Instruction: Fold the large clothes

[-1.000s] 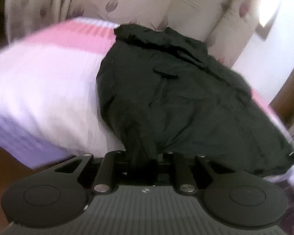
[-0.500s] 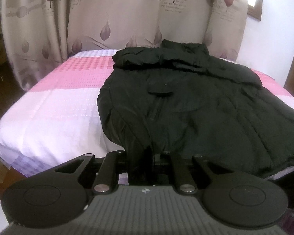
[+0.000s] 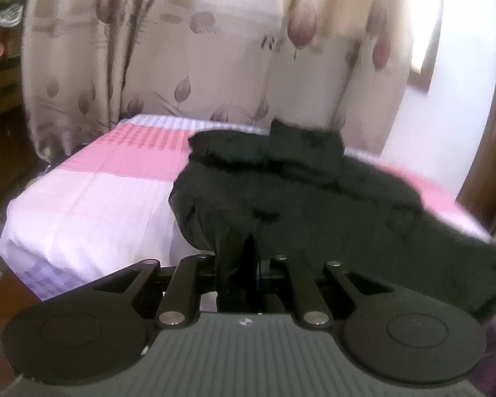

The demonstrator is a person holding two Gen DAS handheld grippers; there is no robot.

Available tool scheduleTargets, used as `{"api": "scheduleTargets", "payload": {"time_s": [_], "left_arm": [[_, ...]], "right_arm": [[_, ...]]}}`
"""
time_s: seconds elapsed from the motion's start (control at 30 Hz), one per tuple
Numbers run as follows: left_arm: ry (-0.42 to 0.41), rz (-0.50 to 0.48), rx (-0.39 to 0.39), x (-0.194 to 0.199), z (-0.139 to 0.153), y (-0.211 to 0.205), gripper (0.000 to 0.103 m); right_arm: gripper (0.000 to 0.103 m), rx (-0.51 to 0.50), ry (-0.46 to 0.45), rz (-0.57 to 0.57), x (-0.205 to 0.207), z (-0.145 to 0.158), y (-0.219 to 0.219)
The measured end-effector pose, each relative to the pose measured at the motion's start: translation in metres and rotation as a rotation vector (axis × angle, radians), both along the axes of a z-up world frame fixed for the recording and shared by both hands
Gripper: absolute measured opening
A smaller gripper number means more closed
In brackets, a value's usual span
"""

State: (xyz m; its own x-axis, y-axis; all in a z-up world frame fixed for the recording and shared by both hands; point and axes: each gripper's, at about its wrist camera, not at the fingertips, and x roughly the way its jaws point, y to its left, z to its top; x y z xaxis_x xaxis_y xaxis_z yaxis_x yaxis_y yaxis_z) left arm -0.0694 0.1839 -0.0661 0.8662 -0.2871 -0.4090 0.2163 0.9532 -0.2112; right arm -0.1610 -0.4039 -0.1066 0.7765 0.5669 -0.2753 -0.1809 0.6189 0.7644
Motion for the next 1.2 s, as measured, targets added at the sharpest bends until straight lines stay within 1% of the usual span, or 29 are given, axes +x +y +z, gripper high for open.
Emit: {"api": "scheduleTargets", "payload": {"time_s": [0.13,0.27,0.43,0.53,0.6,0.63,0.8,0.9,1.07,1.2], "left_arm": [[-0.033,0.029,-0.096,-0.005,0.019,0.008,0.014],[-0.063,0.053,-0.172,-0.003,0.037,0.009,0.014],[-0.096,0.078,-0.217,0.019,0.064,0.005,0.014],[-0.089,0.106,-0.282,0.046,0.079,0.007,0.014],[-0.080,0.126,-0.312,0.066,0.088,0.007,0.014],[-0.082,0.133,-0.311,0.077,0.093,0.005,0.014],[-0.118,0.161,-0.249,0.131,0.111,-0.013,0.014],[-0.114,0.185,-0.230,0.171,0.116,-0.025,0.014],[-0.090,0.236,-0.190,0.234,0.110,-0.043,0.016],[-0.061,0.263,-0.144,0.281,0.095,-0.054,0.018]], "right_arm": [[0.013,0.075,-0.051,-0.002,-0.009,0.021,-0.004],[0.014,0.091,-0.102,-0.010,-0.001,0.042,-0.009],[0.014,0.077,-0.157,-0.019,0.034,0.069,-0.021],[0.013,0.030,-0.184,-0.023,0.064,0.087,-0.027],[0.013,0.019,-0.180,-0.032,0.088,0.092,-0.033],[0.013,0.008,-0.178,-0.035,0.099,0.094,-0.037],[0.013,-0.013,-0.143,-0.066,0.161,0.098,-0.053],[0.013,-0.009,-0.101,-0.099,0.204,0.092,-0.061],[0.013,-0.011,-0.023,-0.150,0.270,0.068,-0.071],[0.013,-0.020,0.040,-0.187,0.314,0.041,-0.074]]}}
